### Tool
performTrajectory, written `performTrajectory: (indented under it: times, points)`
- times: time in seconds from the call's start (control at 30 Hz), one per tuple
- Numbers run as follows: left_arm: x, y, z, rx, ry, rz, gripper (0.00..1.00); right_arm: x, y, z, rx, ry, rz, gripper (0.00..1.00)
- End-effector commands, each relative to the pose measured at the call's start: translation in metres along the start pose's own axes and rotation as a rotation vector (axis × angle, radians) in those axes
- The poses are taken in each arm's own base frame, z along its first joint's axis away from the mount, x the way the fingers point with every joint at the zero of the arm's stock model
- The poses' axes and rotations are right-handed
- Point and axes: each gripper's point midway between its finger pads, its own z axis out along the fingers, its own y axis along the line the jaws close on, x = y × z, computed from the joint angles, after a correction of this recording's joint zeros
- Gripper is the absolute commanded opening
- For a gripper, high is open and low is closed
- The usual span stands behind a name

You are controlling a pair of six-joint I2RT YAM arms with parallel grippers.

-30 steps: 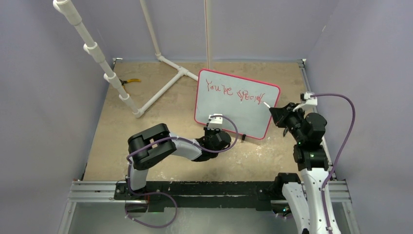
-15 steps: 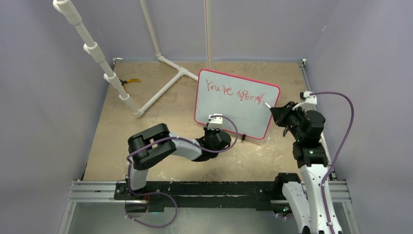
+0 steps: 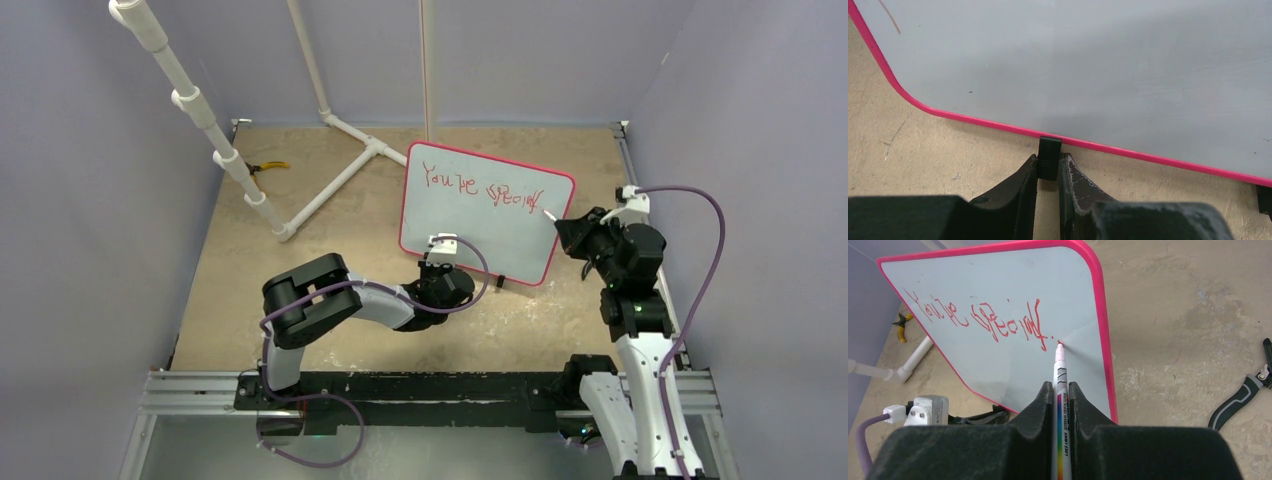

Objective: Write a sentence on the whiteboard

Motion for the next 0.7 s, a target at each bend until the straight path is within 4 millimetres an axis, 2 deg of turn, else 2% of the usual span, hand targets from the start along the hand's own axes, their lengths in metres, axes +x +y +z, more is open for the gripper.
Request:
performTrajectory:
  times: [0.0, 0.33, 0.53, 0.67]
  points:
    - [-0.025, 0.007, -0.003, -0.039, -0.065, -0.074, 0.0, -0.02, 0.003, -0.003, 0.016, -0.05, 0.002, 0.0]
    - [-0.026, 0.006, -0.004, -0.035, -0.066, -0.079, 0.0, -0.018, 0.005, -0.003, 0.012, -0.023, 0.001, 0.0]
    - [-0.03, 0.005, -0.008, -0.022, -0.068, -0.091, 0.0, -0.008, 0.039, -0.007, -0.206, 0.037, -0.072, 0.0]
    - [-0.034, 0.003, -0.01, -0.008, -0.066, -0.097, 0.0, -0.008, 0.052, -0.011, -0.28, 0.046, -0.088, 0.0]
